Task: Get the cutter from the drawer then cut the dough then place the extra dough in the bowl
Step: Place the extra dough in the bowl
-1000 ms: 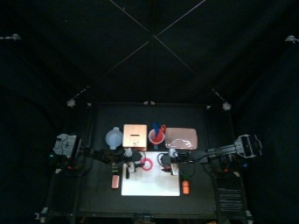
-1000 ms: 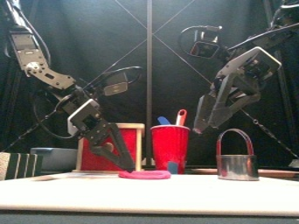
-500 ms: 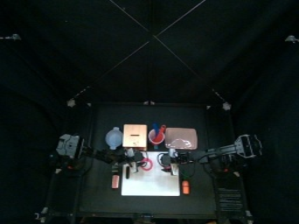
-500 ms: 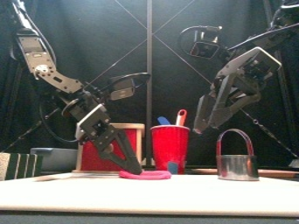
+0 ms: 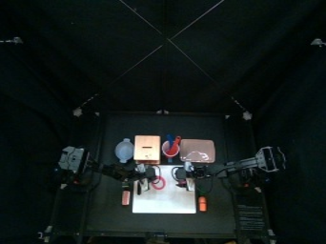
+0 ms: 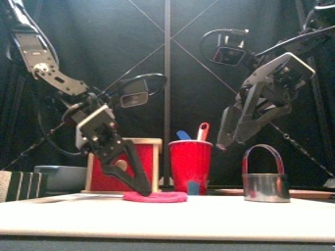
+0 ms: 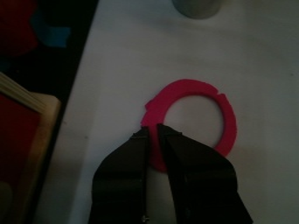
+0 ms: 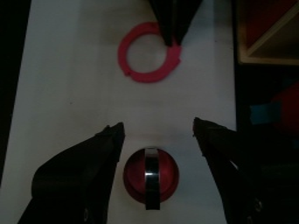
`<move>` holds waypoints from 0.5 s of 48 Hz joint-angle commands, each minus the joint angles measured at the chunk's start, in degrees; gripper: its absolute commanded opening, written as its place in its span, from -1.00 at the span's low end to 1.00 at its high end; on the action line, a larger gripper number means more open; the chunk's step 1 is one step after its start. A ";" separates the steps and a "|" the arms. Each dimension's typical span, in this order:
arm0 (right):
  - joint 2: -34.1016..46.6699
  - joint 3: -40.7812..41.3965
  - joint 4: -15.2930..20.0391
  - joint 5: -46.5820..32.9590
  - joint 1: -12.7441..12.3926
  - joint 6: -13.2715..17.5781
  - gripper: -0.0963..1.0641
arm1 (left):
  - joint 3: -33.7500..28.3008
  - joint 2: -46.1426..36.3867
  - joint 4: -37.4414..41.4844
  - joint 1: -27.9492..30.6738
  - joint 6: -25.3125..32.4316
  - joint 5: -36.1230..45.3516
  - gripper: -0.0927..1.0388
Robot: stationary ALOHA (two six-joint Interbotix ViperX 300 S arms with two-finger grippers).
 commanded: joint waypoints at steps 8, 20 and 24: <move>-0.70 -1.76 -0.26 -0.18 -0.44 -0.09 0.80 | -0.26 -11.87 4.57 -0.44 0.26 -1.23 0.06; -0.70 -1.93 -0.35 -0.26 -1.05 -0.09 0.80 | 3.16 -22.50 11.78 7.56 1.76 -3.52 0.06; -0.70 -1.93 -0.35 -0.35 -1.05 -0.09 0.80 | 4.66 -26.10 11.87 11.95 2.11 -3.43 0.06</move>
